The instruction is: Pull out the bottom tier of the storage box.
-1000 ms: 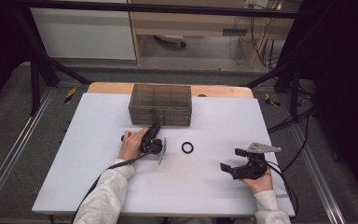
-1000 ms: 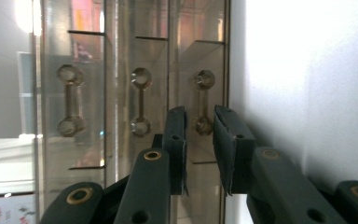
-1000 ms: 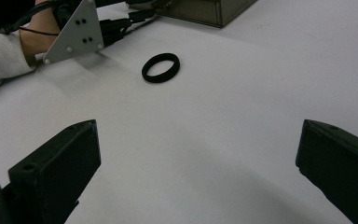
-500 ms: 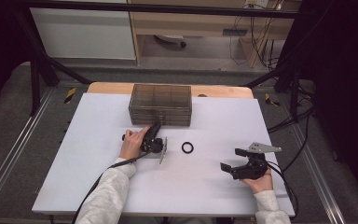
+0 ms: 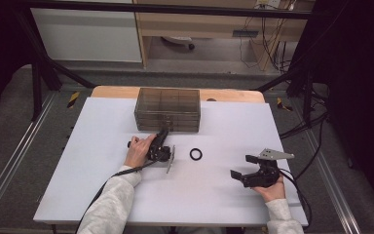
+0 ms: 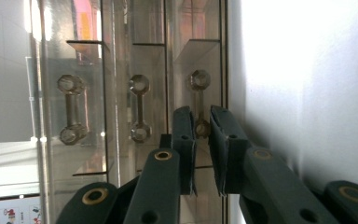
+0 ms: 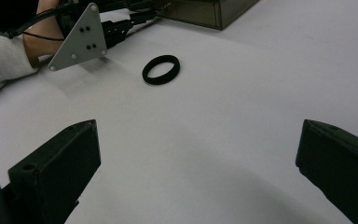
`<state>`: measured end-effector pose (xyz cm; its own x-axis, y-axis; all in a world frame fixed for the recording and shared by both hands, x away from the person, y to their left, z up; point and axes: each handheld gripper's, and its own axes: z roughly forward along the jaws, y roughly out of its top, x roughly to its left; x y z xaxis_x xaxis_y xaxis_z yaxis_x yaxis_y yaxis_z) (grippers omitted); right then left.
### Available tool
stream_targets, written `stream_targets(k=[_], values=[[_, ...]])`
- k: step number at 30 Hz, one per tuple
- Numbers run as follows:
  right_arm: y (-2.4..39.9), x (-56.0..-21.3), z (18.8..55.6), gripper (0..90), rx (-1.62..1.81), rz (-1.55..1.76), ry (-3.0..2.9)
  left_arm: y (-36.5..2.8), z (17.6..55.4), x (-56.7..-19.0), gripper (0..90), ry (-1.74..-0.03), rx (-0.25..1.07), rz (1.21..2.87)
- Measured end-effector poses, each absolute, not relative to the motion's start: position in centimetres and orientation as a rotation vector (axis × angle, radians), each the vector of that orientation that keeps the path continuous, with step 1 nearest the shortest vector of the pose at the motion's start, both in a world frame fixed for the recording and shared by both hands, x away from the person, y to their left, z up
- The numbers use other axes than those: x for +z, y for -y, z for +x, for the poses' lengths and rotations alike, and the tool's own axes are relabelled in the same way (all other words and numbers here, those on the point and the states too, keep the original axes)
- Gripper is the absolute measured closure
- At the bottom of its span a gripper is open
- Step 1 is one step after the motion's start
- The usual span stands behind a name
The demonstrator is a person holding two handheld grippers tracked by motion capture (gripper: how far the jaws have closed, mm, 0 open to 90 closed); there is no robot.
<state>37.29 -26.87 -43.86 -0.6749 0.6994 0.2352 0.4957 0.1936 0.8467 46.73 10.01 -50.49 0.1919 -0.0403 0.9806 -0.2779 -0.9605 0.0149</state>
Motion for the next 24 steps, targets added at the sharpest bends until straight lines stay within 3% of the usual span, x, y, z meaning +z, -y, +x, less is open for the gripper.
stream_targets(k=[10,15,24], values=[[26.9,-43.8,37.3,0.3,1.484,1.154,-2.258,-10.2,46.4,-50.3,79.4,0.288,1.81,2.293],[26.8,-43.9,37.3,0.3,1.478,1.152,-2.263,-10.4,46.2,-49.2,62.4,0.275,1.761,2.278],[26.9,-43.9,37.3,0.4,1.479,1.153,-2.262,-10.6,47.4,-48.7,60.8,0.192,1.615,2.353]])
